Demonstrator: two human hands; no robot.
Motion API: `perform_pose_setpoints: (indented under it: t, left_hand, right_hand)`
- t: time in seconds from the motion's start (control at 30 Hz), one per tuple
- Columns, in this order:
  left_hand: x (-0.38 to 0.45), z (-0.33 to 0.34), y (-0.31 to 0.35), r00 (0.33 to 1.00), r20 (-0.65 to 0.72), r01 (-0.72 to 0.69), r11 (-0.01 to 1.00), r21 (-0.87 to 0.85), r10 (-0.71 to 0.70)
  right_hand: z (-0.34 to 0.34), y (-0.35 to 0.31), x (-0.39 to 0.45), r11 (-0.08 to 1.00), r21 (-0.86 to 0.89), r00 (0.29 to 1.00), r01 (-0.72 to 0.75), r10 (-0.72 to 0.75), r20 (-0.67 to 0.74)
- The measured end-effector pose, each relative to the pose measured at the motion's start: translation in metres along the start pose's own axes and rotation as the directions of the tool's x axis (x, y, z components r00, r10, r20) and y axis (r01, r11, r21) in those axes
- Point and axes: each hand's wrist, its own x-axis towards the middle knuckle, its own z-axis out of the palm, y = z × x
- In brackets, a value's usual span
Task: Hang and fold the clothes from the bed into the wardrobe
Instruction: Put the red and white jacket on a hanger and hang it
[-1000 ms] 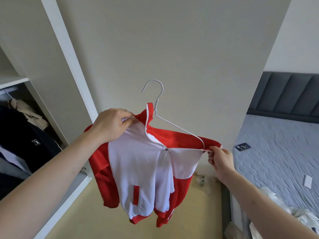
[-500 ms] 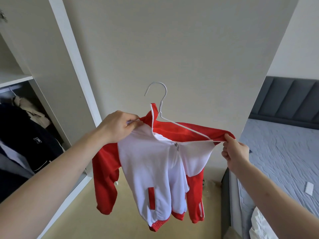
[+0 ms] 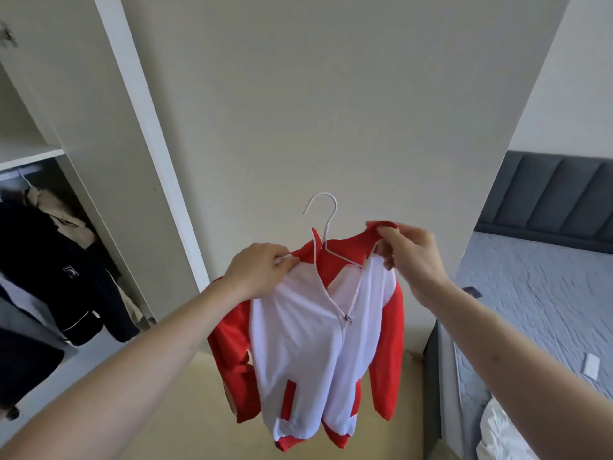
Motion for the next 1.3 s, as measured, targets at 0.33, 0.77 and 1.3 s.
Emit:
perform_pose_setpoints:
  t: [0.33, 0.77, 1.3]
  left_hand:
    - [-0.019, 0.012, 0.023, 0.995, -0.096, -0.057, 0.934, -0.354, 0.024]
    - [-0.020, 0.001, 0.043, 0.987, -0.159, -0.097, 0.847, -0.522, 0.015]
    - [-0.029, 0.008, 0.066, 0.987, -0.153, -0.121, 0.814, -0.569, 0.040]
  right_hand:
    - [-0.012, 0.019, -0.008, 0.885, -0.453, 0.948, 0.107, 0.047, 0.315]
    - [-0.016, 0.107, -0.074, 0.941, -0.298, 0.975, -0.159, 0.196, 0.100]
    - [0.021, 0.122, -0.072, 0.917, -0.227, 0.943, -0.329, 0.332, -0.027]
